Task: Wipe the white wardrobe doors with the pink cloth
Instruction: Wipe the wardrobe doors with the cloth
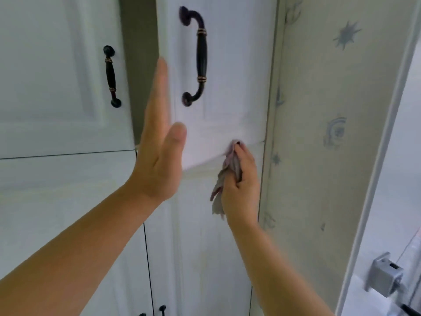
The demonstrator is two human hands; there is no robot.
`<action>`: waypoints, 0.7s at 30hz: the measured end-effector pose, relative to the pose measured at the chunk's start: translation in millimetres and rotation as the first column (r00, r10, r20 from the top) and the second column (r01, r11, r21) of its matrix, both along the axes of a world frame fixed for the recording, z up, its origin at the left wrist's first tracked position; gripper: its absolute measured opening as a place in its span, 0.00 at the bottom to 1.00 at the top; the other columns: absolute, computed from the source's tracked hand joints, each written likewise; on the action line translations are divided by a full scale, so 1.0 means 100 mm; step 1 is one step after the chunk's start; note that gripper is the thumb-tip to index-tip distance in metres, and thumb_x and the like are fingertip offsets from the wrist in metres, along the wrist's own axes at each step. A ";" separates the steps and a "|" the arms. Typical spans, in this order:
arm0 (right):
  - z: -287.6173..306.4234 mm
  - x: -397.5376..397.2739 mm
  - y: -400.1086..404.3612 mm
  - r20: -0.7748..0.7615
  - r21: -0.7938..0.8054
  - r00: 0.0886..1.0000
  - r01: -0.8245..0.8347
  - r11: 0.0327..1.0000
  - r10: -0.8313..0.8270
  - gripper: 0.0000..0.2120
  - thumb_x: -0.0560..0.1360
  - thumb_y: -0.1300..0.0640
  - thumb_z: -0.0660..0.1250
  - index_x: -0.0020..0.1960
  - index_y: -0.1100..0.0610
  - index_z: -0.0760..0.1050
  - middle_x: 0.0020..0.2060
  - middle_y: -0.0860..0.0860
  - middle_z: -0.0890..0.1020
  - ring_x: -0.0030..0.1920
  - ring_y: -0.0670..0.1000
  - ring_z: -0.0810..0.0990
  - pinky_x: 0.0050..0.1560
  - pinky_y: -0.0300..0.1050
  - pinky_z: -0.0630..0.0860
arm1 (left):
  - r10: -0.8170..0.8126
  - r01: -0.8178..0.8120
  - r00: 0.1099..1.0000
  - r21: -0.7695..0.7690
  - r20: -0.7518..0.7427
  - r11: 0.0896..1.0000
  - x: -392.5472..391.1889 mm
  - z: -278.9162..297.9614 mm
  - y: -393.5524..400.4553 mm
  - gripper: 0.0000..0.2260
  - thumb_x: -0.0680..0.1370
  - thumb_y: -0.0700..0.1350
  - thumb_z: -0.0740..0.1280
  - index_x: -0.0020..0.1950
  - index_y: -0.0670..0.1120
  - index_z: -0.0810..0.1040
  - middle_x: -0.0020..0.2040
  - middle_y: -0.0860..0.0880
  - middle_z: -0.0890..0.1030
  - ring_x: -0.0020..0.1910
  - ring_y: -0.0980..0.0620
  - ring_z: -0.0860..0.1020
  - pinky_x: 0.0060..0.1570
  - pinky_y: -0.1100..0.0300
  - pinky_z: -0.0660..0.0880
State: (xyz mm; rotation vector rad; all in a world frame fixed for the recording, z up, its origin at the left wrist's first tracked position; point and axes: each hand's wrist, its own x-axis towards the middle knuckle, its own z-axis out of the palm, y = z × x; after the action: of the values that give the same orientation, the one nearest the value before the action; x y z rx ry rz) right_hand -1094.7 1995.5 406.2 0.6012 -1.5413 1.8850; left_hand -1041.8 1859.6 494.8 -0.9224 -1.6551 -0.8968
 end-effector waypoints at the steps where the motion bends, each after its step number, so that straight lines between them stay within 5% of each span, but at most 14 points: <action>1: -0.01 0.03 -0.11 -0.011 0.048 1.000 -0.018 0.999 0.018 0.27 0.79 0.78 0.54 0.74 0.60 0.69 0.73 0.48 0.68 0.43 0.30 0.77 0.37 0.26 0.75 | 0.071 -0.075 0.996 0.089 0.047 0.993 -0.05 -0.02 -0.10 0.38 0.82 0.61 0.55 0.80 0.36 0.46 0.82 0.42 0.51 0.81 0.47 0.52 0.78 0.43 0.52; 4: -0.18 -0.13 -0.34 -0.133 0.299 0.991 0.048 0.953 -0.008 0.29 0.79 0.75 0.56 0.75 0.54 0.69 0.74 0.32 0.63 0.58 0.51 0.80 0.44 0.52 0.84 | 0.360 -0.372 0.922 0.069 0.143 0.926 -0.24 -0.12 -0.50 0.32 0.83 0.45 0.60 0.81 0.41 0.46 0.82 0.48 0.49 0.80 0.59 0.48 0.79 0.60 0.45; 7: -0.42 -0.51 -0.38 -0.296 0.430 0.946 0.257 0.865 -0.134 0.30 0.79 0.70 0.55 0.77 0.48 0.65 0.72 0.23 0.57 0.68 0.64 0.74 0.59 0.70 0.77 | 0.626 -0.616 0.778 -0.132 0.050 0.777 -0.40 -0.14 -0.73 0.35 0.82 0.41 0.62 0.81 0.40 0.41 0.82 0.44 0.46 0.79 0.58 0.43 0.77 0.52 0.36; 11: -0.69 -1.01 -0.14 -0.199 0.353 0.882 0.471 0.808 -0.427 0.25 0.81 0.69 0.57 0.75 0.50 0.67 0.78 0.44 0.60 0.76 0.55 0.65 0.72 0.62 0.69 | 0.819 -0.825 0.559 -0.184 -0.128 0.534 -0.51 -0.18 -0.95 0.34 0.83 0.54 0.59 0.81 0.41 0.46 0.82 0.41 0.49 0.81 0.46 0.48 0.76 0.40 0.38; 14: -0.71 -1.19 -0.11 -0.043 0.330 0.841 0.522 0.787 -0.539 0.20 0.83 0.64 0.61 0.73 0.53 0.70 0.74 0.48 0.67 0.74 0.46 0.68 0.77 0.49 0.63 | 0.895 -0.911 0.410 -0.119 -0.174 0.394 -0.63 -0.25 -1.01 0.33 0.82 0.56 0.61 0.81 0.43 0.53 0.81 0.37 0.52 0.80 0.41 0.50 0.75 0.35 0.43; 16: -0.73 -1.21 -0.24 0.003 0.292 0.885 0.445 0.846 -0.466 0.22 0.80 0.69 0.59 0.73 0.57 0.71 0.74 0.52 0.67 0.75 0.52 0.65 0.77 0.48 0.61 | 0.916 -0.932 0.363 -0.077 -0.171 0.355 -0.72 -0.28 -1.01 0.31 0.82 0.53 0.63 0.81 0.44 0.56 0.80 0.35 0.53 0.80 0.40 0.52 0.75 0.34 0.45; 19: -0.88 -1.26 -0.57 -0.127 0.308 0.883 0.469 0.828 -0.452 0.27 0.76 0.76 0.55 0.71 0.62 0.74 0.72 0.58 0.69 0.76 0.58 0.63 0.75 0.61 0.62 | 0.899 -0.926 0.369 -0.013 -0.235 0.376 -0.80 -0.33 -0.99 0.26 0.82 0.47 0.64 0.79 0.43 0.62 0.78 0.35 0.58 0.79 0.39 0.56 0.75 0.34 0.47; 21: -0.90 -1.12 -0.84 -0.290 0.343 0.883 0.456 0.821 -0.369 0.28 0.72 0.77 0.54 0.68 0.63 0.76 0.67 0.59 0.74 0.72 0.61 0.67 0.73 0.60 0.64 | 0.868 -0.908 0.387 0.034 -0.312 0.417 -0.87 -0.40 -0.98 0.23 0.82 0.43 0.64 0.77 0.42 0.66 0.76 0.35 0.62 0.77 0.40 0.60 0.75 0.34 0.49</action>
State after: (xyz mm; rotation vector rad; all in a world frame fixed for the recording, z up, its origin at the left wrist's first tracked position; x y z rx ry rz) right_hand -1206.9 1911.2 316.4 0.5610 -1.7605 1.1436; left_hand -1128.6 1761.1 454.8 -0.0862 -1.6308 0.1403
